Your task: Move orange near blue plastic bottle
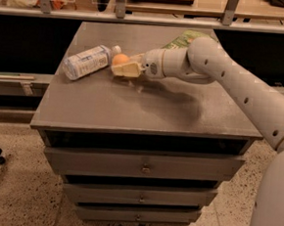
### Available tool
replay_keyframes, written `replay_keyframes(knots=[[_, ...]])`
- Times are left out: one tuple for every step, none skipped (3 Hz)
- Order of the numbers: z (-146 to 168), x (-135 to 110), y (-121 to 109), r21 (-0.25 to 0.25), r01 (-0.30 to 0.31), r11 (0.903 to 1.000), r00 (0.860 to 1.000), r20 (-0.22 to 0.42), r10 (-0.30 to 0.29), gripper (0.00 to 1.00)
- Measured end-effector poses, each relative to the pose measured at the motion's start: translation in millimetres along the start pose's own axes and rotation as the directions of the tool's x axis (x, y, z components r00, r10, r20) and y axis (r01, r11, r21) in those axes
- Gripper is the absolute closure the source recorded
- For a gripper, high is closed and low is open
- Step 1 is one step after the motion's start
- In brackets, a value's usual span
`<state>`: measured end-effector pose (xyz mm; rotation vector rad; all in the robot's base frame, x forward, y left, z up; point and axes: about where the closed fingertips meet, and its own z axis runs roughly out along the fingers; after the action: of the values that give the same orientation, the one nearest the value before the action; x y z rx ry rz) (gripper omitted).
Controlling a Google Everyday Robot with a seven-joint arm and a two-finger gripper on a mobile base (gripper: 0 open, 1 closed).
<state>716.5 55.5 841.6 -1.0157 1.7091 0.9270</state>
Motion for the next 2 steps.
replay_keyframes(knots=[[7.7,2.5,0.1,-0.020,-0.021,0.9996,0.999,0.025,0.022,0.82],[11.7,2.0,-0.5,-0.034,-0.040,0.9986,0.998,0.052,0.042,0.59]])
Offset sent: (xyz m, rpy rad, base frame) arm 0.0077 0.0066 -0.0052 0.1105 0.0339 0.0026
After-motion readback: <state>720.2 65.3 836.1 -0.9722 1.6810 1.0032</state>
